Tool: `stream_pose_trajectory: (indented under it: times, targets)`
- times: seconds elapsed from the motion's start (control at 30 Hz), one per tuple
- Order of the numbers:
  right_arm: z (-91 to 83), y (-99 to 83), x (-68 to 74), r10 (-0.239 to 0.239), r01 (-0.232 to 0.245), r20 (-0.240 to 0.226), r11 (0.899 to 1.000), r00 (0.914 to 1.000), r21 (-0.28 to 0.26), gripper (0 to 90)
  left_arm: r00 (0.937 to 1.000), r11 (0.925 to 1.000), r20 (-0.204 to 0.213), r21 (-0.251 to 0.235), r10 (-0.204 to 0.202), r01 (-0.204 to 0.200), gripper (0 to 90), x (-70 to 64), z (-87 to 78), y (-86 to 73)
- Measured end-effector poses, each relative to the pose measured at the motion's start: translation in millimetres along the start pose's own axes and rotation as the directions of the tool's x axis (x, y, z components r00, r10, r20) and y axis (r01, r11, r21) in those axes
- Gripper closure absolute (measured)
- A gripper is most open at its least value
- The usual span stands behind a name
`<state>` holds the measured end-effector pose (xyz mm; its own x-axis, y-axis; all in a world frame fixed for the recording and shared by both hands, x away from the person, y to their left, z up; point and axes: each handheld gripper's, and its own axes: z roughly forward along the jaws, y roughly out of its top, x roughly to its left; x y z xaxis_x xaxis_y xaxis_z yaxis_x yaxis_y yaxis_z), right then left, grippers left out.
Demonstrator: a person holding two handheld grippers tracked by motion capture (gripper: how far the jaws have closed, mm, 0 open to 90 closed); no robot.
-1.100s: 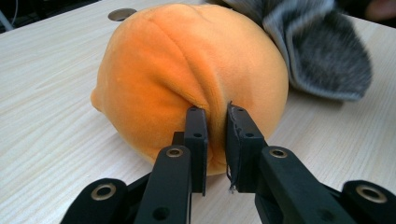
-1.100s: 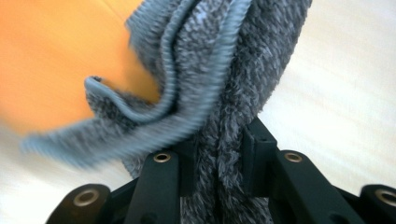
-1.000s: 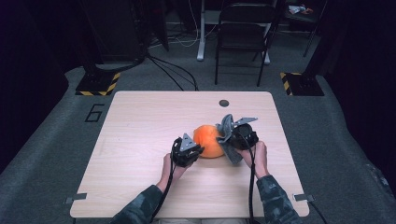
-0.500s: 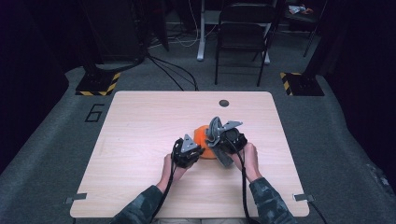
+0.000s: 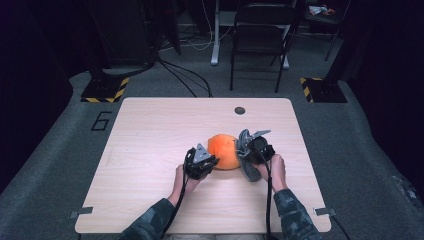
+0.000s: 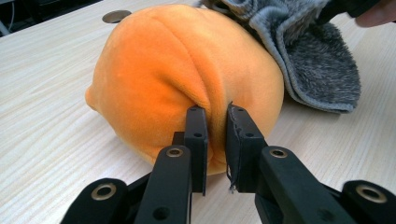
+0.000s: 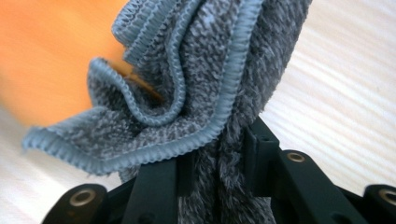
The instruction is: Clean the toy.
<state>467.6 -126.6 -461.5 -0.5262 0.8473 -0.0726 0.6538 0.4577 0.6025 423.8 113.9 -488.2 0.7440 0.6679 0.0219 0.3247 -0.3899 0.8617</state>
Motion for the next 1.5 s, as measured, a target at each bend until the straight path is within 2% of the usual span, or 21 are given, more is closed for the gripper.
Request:
stream_pose_trajectory:
  times: [0.1, 0.13, 0.17, 0.27, 0.37, 0.4, 0.43, 0.5, 0.53, 0.57, 0.63, 0.7, 0.77, 0.8, 0.87, 0.97, 1.1, 1.2, 1.3, 1.43, 1.5]
  targets:
    - [10.4, -7.7, -7.0, 0.006, -0.007, 0.028, 0.999, 0.9996, 0.043, 69.6, 1.0, 1.0, -0.005, 0.0, 0.003, -0.003, 79.6, 0.2, -0.6, -0.2]
    - [14.0, -10.8, -8.7, 0.028, -0.03, 0.028, 0.997, 0.9992, 0.069, 69.6, 1.0, 1.0, -0.004, -0.004, 0.004, -0.004, 79.6, 0.2, -0.4, -0.3]
    - [19.5, -14.8, -11.9, 0.028, -0.03, 0.03, 0.996, 0.9992, 0.08, 69.4, 1.0, 1.0, -0.005, -0.005, 0.005, -0.005, 79.5, 0.4, -0.4, -0.3]
    - [22.2, -16.9, -15.9, 0.044, -0.046, 0.02, 0.995, 0.9988, 0.085, 69.0, 1.0, 1.0, -0.002, -0.007, 0.002, -0.002, 79.5, 1.6, -0.5, -0.4]
    - [16.3, -13.1, -17.0, 0.045, -0.048, 0.038, 0.995, 0.9983, 0.087, 69.0, 1.0, 0.9999, -0.003, -0.01, -0.006, 0.006, 79.4, 2.0, -0.8, -0.7]
    - [11.4, -11.2, -18.8, 0.055, -0.059, 0.045, 0.995, 0.9974, 0.077, 69.0, 1.0, 0.9999, -0.002, -0.01, -0.008, 0.008, 79.4, 2.1, -1.0, -0.6]
    - [5.7, -9.3, -20.4, 0.054, -0.056, 0.058, 0.998, 0.9968, 0.031, 69.0, 1.0, 0.9999, -0.001, -0.01, -0.006, 0.006, 79.3, 2.1, -1.0, -0.5]
    - [-10.4, -2.5, -19.5, 0.06, -0.058, 0.044, 0.998, 0.9973, -0.03, 69.0, 1.0, 0.9999, -0.002, -0.012, 0.0, 0.0, 79.3, 2.5, -0.9, -0.2]
    - [-19.1, 1.5, -16.4, 0.062, -0.06, 0.028, 0.996, 0.9977, -0.067, 69.0, 1.0, 0.9999, -0.002, -0.014, 0.002, -0.002, 79.2, 2.7, -0.7, -0.1]
    - [-27.2, 6.7, -11.2, 0.045, -0.045, -0.004, 0.993, 0.999, -0.112, 69.0, 1.0, 0.9999, -0.002, -0.012, 0.0, 0.0, 79.1, 2.9, -1.0, -0.1]
    - [-32.5, 12.3, -0.6, 0.026, -0.034, -0.057, 0.99, 0.9981, -0.137, 69.0, 1.0, 0.9998, -0.004, -0.019, -0.003, 0.003, 78.6, 3.3, -1.1, -0.2]
    - [-25.8, 15.4, 12.7, -0.023, 0.016, -0.067, 0.994, 0.9975, -0.108, 68.6, 1.0, 0.9997, -0.005, -0.024, -0.002, 0.002, 77.3, 3.3, -3.7, 0.8]
    - [-13.7, 12.3, 21.7, -0.057, 0.055, -0.026, 0.996, 0.9981, -0.077, 68.4, 0.9999, 0.9997, -0.011, -0.023, 0.007, -0.008, 71.8, 2.6, -6.6, 3.3]
    - [-9.8, 10.3, 22.1, -0.057, 0.056, -0.016, 0.996, 0.9983, -0.074, 68.4, 0.9997, 0.9995, -0.023, -0.028, 0.011, -0.011, 68.1, 2.0, -8.8, 4.7]
    - [-9.8, 8.3, 17.7, -0.032, 0.03, -0.035, 0.996, 0.9989, -0.078, 68.2, 0.9988, 0.9989, -0.036, -0.033, 0.033, -0.034, 59.4, -0.4, -12.2, 7.2]
    - [-10.1, 6.4, 13.4, -0.009, 0.006, -0.045, 0.997, 0.999, -0.076, 68.2, 0.9951, 0.9979, -0.075, -0.001, 0.065, -0.065, 47.2, -3.7, -12.7, 8.6]
    - [-9.1, 6.5, 14.3, -0.023, 0.02, -0.038, 0.997, 0.999, -0.081, 68.2, 0.9938, 0.9981, -0.098, 0.038, 0.052, -0.049, 40.6, -5.5, -4.3, 4.7]
    - [-8.7, 6.6, 15.0, -0.029, 0.025, -0.043, 0.996, 0.9987, -0.083, 68.1, 0.9899, 0.9956, -0.123, 0.069, 0.072, -0.064, 43.4, -8.2, 3.9, 1.5]
    - [-8.1, 6.4, 15.7, -0.021, 0.017, -0.045, 0.997, 0.9987, -0.076, 67.8, 0.9855, 0.9932, -0.141, 0.081, 0.094, -0.083, 55.0, -9.9, 8.1, -1.6]
    - [-8.2, 7.0, 16.3, -0.039, 0.035, -0.043, 0.996, 0.9983, -0.083, 67.7, 0.9871, 0.9941, -0.13, 0.068, 0.093, -0.084, 69.7, -7.6, 8.3, -3.3]
    - [-10.0, 7.7, 16.6, -0.014, 0.01, -0.043, 0.997, 0.999, -0.081, 67.6, 0.9892, 0.9953, -0.121, 0.059, 0.084, -0.077, 73.6, -6.1, 6.6, -1.6]
